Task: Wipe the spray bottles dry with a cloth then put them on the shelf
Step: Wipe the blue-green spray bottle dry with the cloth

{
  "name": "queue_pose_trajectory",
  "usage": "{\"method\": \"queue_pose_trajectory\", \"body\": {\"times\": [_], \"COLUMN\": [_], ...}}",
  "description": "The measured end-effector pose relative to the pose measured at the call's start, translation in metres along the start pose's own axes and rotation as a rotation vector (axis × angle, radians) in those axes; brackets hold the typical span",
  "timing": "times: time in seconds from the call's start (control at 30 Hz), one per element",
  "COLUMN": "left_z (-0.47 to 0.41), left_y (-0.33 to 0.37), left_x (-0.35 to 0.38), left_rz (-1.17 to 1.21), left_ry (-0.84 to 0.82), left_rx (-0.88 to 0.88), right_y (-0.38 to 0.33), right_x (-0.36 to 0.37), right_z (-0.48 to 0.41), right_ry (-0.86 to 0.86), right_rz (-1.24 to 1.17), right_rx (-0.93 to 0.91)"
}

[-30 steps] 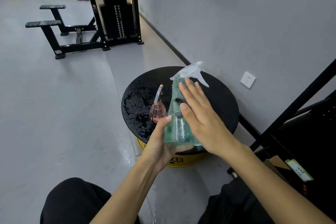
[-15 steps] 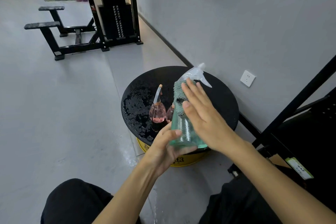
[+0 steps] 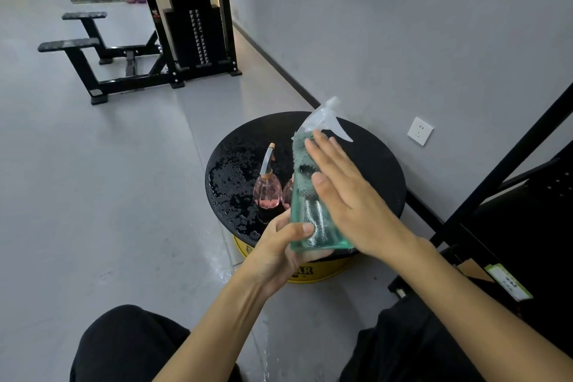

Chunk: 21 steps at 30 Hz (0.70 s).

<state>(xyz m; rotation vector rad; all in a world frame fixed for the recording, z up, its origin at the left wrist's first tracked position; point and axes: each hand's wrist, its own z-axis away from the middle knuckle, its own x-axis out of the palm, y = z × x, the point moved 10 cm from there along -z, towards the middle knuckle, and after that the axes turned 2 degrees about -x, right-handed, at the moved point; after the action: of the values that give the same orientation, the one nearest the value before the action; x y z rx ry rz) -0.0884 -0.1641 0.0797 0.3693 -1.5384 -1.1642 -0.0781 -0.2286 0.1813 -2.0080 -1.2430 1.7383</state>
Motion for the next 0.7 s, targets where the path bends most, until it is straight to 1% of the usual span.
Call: {"method": "queue_pose_trajectory", "body": {"times": [0.07, 0.27, 0.4, 0.53, 0.7], "left_z": [-0.001, 0.000, 0.000, -0.003, -0.003], "left_y": [0.000, 0.008, 0.006, 0.007, 0.006], "left_x": [0.000, -0.004, -0.004, 0.004, 0.000], "left_rz": [0.003, -0.003, -0.005, -0.002, 0.025], "left_ry": [0.007, 0.042, 0.007, -0.043, -0.031], "left_rx": [0.008, 0.071, 0.058, 0.042, 0.040], "right_y": [0.002, -0.020, -0.021, -0.012, -0.013], "right_x": [-0.003, 0.018, 0.016, 0.006, 0.010], "right_z": [-0.007, 0.017, 0.016, -0.009, -0.005], "right_ry": [0.007, -0.051, -0.054, -0.031, -0.047], "right_rz": [-0.024, 0.050, 0.071, 0.061, 0.015], "right_rx": [0.019, -0.066, -0.095, -0.061, -0.047]}}
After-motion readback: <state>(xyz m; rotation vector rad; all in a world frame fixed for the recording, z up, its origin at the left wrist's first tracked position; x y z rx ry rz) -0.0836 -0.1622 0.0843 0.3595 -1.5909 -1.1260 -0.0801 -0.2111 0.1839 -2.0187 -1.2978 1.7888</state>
